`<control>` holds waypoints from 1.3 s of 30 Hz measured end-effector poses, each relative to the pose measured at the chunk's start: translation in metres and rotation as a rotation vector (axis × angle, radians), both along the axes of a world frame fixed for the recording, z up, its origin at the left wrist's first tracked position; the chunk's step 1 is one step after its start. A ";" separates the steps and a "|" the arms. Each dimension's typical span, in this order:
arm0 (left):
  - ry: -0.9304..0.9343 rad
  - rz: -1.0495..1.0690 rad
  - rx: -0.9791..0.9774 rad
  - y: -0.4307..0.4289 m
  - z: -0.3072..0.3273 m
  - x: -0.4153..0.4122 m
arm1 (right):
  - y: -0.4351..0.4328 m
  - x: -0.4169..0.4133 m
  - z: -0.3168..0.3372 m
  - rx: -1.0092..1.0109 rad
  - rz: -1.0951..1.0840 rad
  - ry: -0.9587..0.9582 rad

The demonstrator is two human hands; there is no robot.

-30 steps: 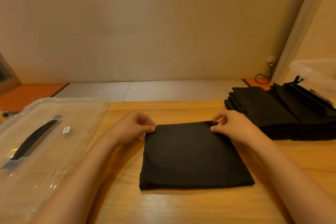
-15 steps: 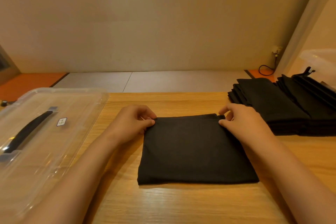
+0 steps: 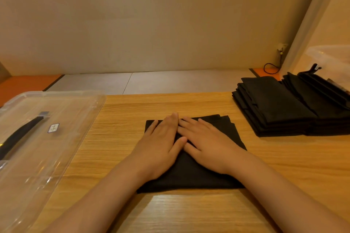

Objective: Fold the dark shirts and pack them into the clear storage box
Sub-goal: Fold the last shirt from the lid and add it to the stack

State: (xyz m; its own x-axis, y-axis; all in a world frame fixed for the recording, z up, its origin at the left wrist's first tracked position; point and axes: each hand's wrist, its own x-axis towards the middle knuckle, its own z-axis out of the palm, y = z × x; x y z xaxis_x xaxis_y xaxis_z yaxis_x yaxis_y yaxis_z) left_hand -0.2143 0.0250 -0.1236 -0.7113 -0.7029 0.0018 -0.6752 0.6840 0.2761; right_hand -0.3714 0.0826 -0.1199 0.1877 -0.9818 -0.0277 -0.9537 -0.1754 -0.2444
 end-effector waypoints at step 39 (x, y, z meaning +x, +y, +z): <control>-0.083 -0.031 -0.154 0.020 0.033 0.085 | 0.160 0.050 0.027 -0.100 -0.181 0.095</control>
State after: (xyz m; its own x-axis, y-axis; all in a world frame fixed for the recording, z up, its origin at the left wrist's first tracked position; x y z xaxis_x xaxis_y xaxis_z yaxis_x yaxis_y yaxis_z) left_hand -0.1295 0.0445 -0.0909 -0.7349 -0.6765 0.0481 -0.6692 0.7348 0.1111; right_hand -0.3210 0.2422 -0.0927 0.0090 -0.9980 0.0628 -0.9897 -0.0179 -0.1420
